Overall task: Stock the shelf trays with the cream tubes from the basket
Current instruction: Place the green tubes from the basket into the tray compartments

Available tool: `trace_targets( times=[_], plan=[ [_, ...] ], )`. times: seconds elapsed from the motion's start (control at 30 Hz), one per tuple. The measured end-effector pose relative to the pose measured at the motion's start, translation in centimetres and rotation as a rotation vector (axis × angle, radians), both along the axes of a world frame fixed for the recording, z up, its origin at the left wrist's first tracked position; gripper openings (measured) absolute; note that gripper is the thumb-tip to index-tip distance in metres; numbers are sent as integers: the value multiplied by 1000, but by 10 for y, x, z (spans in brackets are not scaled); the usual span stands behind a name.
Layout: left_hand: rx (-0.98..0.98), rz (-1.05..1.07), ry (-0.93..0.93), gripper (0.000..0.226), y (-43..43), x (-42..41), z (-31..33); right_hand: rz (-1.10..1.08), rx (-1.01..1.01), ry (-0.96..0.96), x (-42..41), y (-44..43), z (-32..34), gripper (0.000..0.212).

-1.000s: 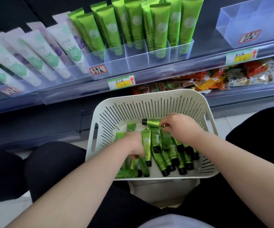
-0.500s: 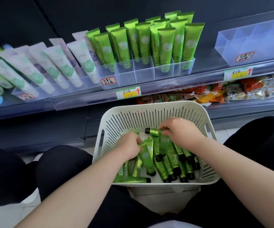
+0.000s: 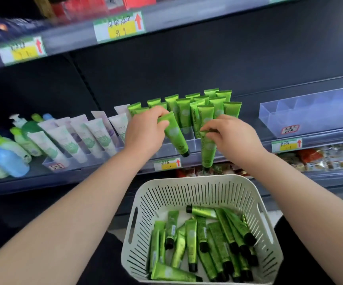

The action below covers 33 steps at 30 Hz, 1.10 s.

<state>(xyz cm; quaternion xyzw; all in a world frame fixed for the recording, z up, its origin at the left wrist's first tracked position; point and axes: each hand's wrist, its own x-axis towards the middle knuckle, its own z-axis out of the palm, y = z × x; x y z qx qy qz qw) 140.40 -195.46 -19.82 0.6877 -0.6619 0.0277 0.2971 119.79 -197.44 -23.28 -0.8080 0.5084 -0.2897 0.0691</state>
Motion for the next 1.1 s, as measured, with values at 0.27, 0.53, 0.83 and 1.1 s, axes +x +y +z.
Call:
trace_targets(
  times=[0.27,0.53,0.83,1.1],
  plan=[
    [-9,45,-123,21,-62,-8,15,3,-66,-34,0,-19,20,20],
    [109,48,-96,35,-100,-10,-13,22,-48,-12,-6,-27,14,20],
    [57,58,-161,38,-93,-5,-8,26,-119,-4,14,-33,30,20],
    [42,-84,-196,32,-60,21,-3,-41,-244,-25,53,-49,53,25]
  ],
)
